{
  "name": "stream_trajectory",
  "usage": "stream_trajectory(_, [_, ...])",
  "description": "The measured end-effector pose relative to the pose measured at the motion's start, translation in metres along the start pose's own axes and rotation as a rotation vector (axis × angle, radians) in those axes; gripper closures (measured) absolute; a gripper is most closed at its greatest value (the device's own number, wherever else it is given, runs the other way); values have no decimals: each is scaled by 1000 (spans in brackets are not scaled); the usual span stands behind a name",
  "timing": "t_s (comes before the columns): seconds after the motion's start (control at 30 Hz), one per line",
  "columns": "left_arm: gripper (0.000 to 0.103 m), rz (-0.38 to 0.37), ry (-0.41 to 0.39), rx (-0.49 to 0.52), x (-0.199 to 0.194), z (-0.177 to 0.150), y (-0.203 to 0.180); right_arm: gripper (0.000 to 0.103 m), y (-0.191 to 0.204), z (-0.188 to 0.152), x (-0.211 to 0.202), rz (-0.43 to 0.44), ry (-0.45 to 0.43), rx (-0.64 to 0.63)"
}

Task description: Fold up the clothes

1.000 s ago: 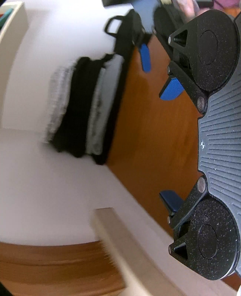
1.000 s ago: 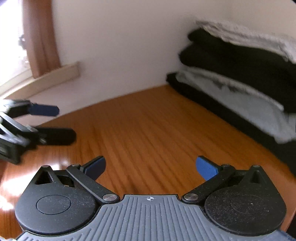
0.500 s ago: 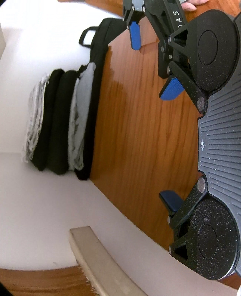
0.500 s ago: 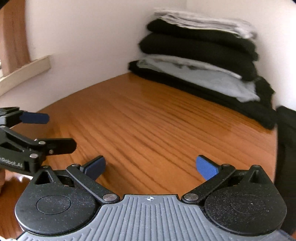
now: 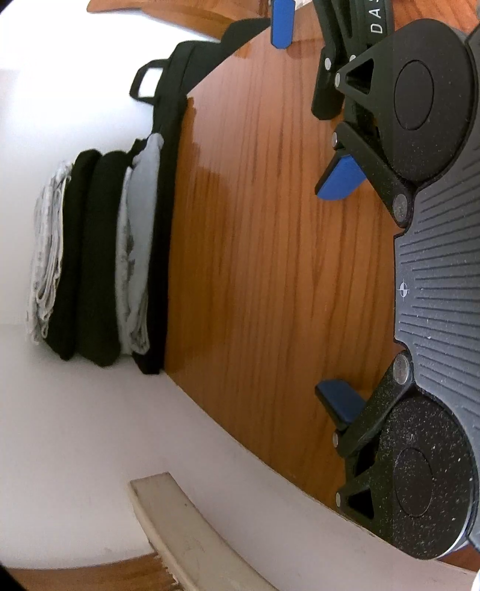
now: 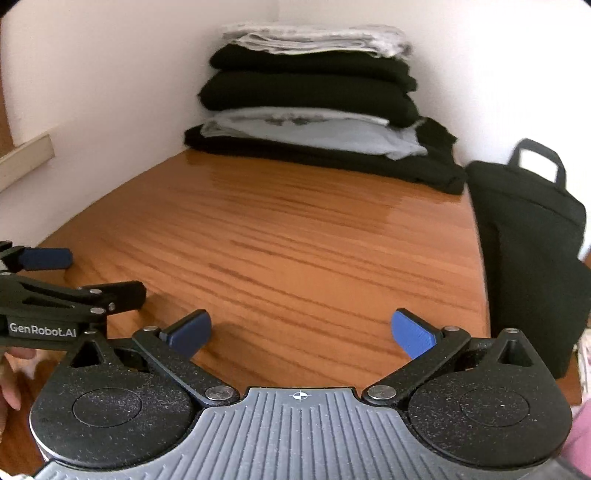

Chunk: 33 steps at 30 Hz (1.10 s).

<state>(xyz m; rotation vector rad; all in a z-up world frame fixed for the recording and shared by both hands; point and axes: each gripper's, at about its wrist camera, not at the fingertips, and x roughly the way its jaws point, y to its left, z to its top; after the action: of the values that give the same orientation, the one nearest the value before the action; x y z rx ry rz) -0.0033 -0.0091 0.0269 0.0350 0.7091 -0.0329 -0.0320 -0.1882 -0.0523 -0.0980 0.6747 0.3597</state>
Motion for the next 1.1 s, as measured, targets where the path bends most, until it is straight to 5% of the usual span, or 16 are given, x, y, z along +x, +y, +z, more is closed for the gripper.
stream_trajectory(1.1, [0, -19, -1, 8, -2, 0, 0, 0, 5, -7, -9, -142, -4, 109])
